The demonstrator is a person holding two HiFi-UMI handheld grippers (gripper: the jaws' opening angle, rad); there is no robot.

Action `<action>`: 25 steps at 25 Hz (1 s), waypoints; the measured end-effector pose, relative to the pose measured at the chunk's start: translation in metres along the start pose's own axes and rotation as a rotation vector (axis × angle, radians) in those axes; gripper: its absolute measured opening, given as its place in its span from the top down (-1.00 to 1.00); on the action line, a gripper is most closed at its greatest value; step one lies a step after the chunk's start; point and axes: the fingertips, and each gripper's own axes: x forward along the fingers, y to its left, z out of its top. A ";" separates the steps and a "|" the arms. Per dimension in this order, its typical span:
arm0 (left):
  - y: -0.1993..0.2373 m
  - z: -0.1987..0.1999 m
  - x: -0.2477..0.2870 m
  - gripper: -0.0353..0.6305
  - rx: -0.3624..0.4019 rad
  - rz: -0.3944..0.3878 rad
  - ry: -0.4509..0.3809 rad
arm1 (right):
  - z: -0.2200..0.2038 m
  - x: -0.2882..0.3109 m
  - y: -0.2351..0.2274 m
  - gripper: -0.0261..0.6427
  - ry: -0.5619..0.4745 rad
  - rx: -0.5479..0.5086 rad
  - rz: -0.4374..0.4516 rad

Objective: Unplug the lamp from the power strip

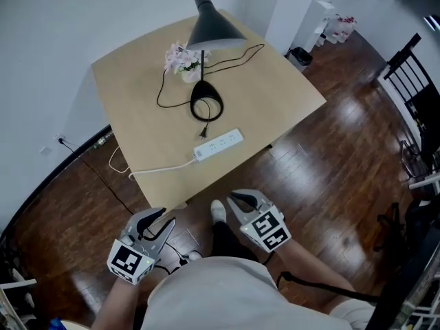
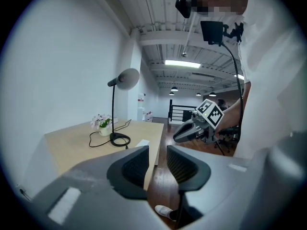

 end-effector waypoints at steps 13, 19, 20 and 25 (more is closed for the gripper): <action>-0.105 -0.036 -0.145 0.57 -0.051 0.005 -0.073 | -0.021 -0.121 0.160 0.65 -0.054 -0.014 -0.025; -0.169 -0.027 -0.157 0.57 -0.048 0.020 -0.116 | -0.031 -0.166 0.189 0.61 -0.135 -0.018 0.015; -0.179 -0.024 -0.158 0.57 -0.051 0.023 -0.125 | -0.033 -0.177 0.193 0.61 -0.148 -0.021 0.022; -0.232 -0.008 -0.154 0.57 -0.065 0.007 -0.141 | -0.050 -0.229 0.209 0.61 -0.197 -0.004 0.058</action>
